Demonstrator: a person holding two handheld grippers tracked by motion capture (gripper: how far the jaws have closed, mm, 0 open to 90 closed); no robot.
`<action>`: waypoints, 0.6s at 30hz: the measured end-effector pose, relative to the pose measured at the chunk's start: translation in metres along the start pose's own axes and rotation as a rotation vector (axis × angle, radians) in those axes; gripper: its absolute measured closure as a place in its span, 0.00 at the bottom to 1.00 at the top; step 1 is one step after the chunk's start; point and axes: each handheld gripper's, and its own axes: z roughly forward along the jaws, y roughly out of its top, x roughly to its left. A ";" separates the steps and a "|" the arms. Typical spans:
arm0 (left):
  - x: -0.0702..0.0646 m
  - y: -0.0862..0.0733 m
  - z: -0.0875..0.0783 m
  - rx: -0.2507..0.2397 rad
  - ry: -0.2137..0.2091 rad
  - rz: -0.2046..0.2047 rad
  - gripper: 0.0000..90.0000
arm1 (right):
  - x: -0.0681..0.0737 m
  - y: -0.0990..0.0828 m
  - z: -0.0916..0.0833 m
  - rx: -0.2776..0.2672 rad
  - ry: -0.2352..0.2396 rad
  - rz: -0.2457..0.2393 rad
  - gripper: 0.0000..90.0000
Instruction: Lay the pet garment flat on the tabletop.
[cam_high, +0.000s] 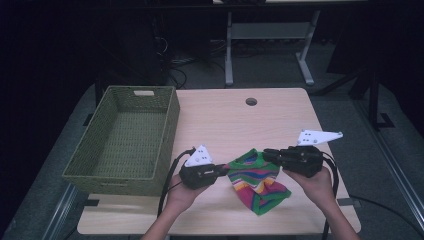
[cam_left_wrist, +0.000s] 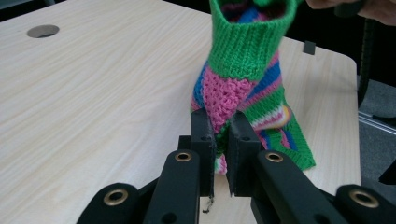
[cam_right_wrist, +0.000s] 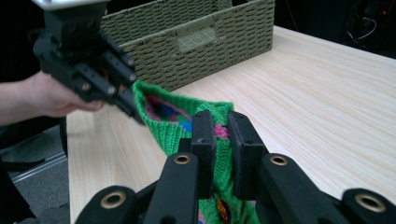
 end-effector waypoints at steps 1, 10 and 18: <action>0.000 0.000 0.000 0.000 0.000 0.000 0.92 | 0.001 -0.001 0.001 0.004 0.003 0.001 0.90; 0.023 0.021 -0.005 0.056 0.026 -0.012 0.92 | 0.005 -0.008 0.013 -0.031 0.034 0.065 0.90; 0.042 0.031 0.009 0.109 0.043 -0.024 0.92 | -0.001 -0.006 0.027 -0.037 -0.004 0.077 0.90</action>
